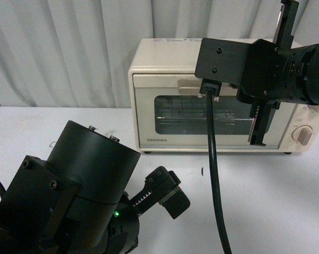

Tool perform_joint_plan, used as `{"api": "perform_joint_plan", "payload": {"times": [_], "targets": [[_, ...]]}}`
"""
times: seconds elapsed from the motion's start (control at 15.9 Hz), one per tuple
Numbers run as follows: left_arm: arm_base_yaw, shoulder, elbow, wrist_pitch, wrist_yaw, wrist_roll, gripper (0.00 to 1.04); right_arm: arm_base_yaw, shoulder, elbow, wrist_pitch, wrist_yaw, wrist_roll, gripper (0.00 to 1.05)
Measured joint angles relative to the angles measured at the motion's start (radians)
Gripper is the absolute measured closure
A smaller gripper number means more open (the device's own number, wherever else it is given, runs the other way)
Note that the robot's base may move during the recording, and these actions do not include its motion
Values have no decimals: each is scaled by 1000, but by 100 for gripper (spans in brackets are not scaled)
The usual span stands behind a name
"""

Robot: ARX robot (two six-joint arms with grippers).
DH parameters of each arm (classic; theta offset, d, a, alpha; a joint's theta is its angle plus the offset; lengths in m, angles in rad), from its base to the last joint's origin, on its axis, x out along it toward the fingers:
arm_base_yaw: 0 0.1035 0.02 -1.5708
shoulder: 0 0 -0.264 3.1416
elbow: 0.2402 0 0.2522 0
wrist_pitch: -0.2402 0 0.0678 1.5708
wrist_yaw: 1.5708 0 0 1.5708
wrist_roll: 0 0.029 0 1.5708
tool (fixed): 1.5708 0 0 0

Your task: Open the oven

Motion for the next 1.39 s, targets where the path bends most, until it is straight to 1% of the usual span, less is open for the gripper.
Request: {"api": "perform_joint_plan", "payload": {"times": [0.13,0.32,0.76,0.95,1.14,1.2,1.26,1.39], "targets": [[0,0,0,0,0,0,7,1,-2,-23,13,-7,57,103],[0,0,0,0,0,0,7,6,-19,-45,-2,-15,99,103],[0,0,0,0,0,0,7,-6,-64,-68,-90,-51,192,103],[0,0,0,0,0,0,7,8,-110,-80,-198,-71,253,103],[0,0,0,0,0,0,7,32,-174,-80,-428,-147,341,103],[0,0,0,0,0,0,7,35,-179,-82,-477,-164,354,103],[0,0,0,0,0,0,7,35,-187,-82,-518,-176,363,103],[0,0,0,0,0,0,7,34,-214,-84,-545,-189,372,103]]}}
